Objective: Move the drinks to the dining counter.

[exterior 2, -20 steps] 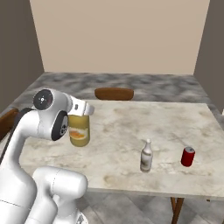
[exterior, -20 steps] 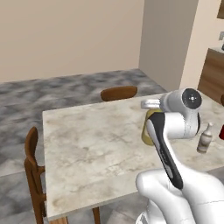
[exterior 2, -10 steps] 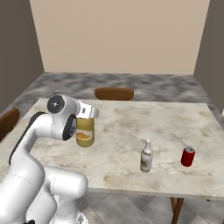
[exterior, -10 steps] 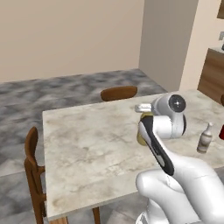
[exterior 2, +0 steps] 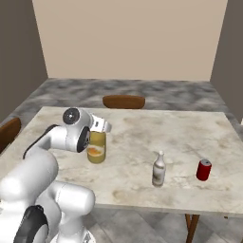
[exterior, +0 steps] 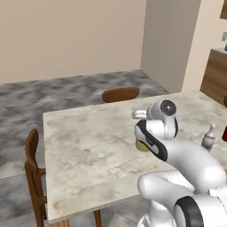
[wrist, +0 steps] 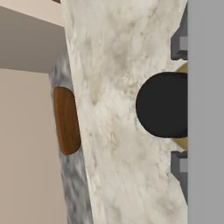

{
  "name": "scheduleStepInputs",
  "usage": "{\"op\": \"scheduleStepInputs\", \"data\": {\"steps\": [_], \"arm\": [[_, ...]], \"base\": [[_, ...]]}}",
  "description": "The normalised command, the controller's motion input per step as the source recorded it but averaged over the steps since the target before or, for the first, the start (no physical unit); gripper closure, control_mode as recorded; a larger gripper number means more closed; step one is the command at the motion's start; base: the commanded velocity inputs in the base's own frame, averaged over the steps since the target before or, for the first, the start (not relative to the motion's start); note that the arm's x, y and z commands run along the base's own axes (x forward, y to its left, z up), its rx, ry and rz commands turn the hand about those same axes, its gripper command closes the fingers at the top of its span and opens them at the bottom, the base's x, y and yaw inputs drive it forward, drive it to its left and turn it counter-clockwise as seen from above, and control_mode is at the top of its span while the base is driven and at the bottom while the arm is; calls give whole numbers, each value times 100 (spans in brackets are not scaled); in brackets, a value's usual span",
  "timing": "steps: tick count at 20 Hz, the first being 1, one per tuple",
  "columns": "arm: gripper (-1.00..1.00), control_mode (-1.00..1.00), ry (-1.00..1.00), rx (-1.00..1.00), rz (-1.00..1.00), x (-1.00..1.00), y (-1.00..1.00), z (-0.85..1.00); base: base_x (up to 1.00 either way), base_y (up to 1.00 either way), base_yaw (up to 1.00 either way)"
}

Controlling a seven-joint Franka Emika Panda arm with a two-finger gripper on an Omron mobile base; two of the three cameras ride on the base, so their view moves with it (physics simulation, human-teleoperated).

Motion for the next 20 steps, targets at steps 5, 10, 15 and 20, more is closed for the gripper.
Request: {"op": "scheduleStepInputs", "data": {"steps": [5, 10, 15, 20], "arm": [[100, -100, 1, -2, 0, 34, 0, -44], [100, -100, 0, -1, 0, 27, 0, -42], [100, -100, 0, 0, 0, 3, 0, -9], [100, -100, 0, 0, 0, -55, 0, -3]], "base": [[0, 0, 0], [0, 0, 0], [0, 0, 0], [0, 0, 0]]}}
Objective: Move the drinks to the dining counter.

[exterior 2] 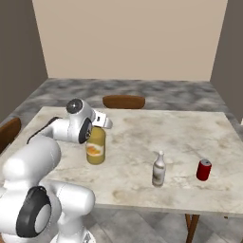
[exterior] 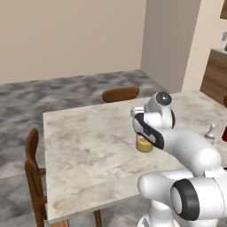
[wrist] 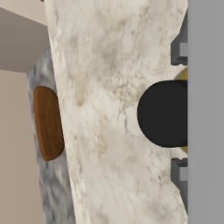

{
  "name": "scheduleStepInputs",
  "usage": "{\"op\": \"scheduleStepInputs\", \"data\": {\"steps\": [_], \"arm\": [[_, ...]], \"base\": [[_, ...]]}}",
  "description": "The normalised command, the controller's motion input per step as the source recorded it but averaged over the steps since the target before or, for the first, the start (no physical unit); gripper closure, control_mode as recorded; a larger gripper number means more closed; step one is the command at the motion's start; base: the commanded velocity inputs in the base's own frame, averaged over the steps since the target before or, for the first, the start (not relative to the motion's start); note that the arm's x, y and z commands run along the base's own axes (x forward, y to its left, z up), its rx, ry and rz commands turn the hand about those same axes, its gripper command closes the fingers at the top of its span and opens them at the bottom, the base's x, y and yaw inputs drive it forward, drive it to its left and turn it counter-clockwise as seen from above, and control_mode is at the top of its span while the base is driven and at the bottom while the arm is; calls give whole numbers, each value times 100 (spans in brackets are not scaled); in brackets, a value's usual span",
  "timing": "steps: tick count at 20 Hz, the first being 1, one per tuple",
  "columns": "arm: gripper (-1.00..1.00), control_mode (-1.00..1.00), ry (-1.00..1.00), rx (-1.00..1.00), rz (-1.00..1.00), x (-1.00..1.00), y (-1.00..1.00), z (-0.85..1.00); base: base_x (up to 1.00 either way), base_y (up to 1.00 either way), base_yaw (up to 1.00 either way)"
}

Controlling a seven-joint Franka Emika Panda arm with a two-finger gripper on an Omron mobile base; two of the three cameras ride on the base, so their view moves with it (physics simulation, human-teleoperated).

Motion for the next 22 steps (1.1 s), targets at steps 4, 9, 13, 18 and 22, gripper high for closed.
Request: {"op": "scheduleStepInputs", "data": {"steps": [4, 9, 13, 18, 22], "arm": [[100, -100, 0, 0, 0, -25, 0, 0], [100, -100, -1, 0, 0, 0, 0, 0], [100, -100, -24, -6, 0, 0, 0, -8], [100, -100, -20, -6, 0, 0, 0, -18], [100, -100, -2, 0, 0, 0, 0, -2]], "base": [[0, 0, 0], [0, 0, 0], [0, 0, 0], [0, 0, 0], [0, 0, 0]]}}
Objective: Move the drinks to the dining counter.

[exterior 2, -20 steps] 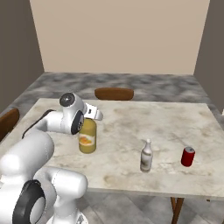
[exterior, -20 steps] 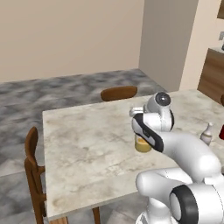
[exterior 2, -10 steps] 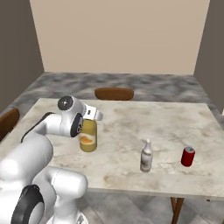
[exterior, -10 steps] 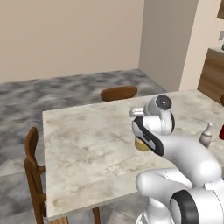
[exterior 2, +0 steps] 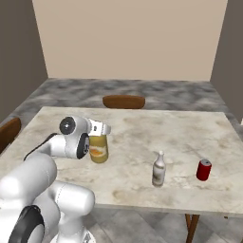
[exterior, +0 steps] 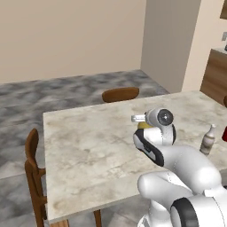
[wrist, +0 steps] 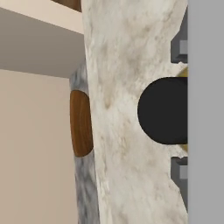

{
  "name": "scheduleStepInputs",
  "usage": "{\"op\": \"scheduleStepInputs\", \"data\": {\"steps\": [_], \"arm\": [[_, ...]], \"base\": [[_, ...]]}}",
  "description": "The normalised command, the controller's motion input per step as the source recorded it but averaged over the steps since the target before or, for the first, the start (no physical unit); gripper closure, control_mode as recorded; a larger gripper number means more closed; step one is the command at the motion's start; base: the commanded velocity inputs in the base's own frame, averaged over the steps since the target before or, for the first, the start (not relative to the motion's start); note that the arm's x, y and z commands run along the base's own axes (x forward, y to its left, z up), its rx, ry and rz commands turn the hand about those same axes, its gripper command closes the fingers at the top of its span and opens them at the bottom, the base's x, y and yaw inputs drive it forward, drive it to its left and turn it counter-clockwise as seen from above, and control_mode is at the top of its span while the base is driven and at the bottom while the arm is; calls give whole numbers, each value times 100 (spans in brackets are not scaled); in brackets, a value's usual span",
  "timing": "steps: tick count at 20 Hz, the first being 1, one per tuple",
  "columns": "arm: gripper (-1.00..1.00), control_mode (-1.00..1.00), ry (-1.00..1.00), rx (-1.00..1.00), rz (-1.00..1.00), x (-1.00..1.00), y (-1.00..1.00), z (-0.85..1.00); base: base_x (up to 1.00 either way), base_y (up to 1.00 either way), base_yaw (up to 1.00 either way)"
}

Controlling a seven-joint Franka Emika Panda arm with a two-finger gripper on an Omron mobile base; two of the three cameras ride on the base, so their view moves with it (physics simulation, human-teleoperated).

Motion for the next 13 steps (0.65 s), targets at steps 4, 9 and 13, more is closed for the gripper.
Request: {"op": "scheduleStepInputs", "data": {"steps": [4, 9, 13], "arm": [[-100, -100, 0, 0, 0, 0, 0, 0], [-100, -100, 0, 0, 0, 0, 0, 0], [-100, -100, 0, 0, 0, 0, 0, 0]], "base": [[0, 0, 0], [0, 0, 0], [0, 0, 0]]}}
